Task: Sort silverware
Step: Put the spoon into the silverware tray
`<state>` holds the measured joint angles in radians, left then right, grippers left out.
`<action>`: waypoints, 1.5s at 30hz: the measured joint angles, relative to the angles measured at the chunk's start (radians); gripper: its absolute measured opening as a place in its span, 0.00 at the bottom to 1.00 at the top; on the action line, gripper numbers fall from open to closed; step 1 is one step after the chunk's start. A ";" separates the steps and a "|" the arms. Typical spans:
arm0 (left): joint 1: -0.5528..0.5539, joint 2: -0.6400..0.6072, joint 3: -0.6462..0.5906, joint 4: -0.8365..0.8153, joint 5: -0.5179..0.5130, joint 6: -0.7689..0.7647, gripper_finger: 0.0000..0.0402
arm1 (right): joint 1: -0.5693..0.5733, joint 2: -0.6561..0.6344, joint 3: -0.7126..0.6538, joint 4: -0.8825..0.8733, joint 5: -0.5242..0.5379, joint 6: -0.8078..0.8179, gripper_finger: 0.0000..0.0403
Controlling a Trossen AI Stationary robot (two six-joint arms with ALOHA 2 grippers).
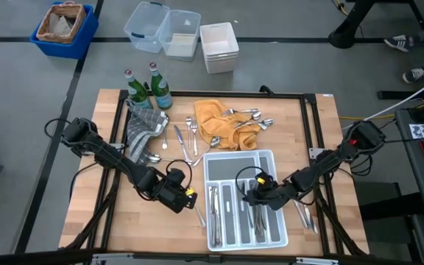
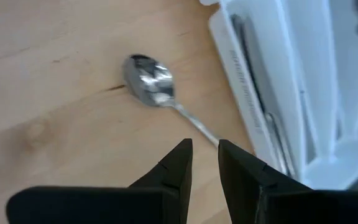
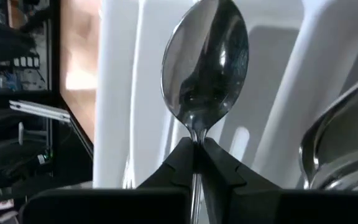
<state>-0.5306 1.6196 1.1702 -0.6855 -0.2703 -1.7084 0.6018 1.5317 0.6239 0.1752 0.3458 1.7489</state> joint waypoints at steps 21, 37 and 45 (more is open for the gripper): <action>-0.031 0.194 0.000 0.195 -0.002 -0.193 0.17 | 0.000 0.018 0.000 -0.012 -0.043 0.000 0.26; 0.035 0.254 0.000 0.203 0.029 -0.305 0.17 | 0.000 0.014 0.000 0.011 -0.130 -0.009 0.28; 0.042 0.254 0.000 0.204 0.068 -0.357 0.17 | 0.000 0.004 0.000 0.007 -0.147 -0.034 0.29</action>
<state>-0.4889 1.8740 1.1698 -0.4820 -0.2023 -2.0652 0.6018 1.5356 0.6236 0.1826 0.1991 1.7147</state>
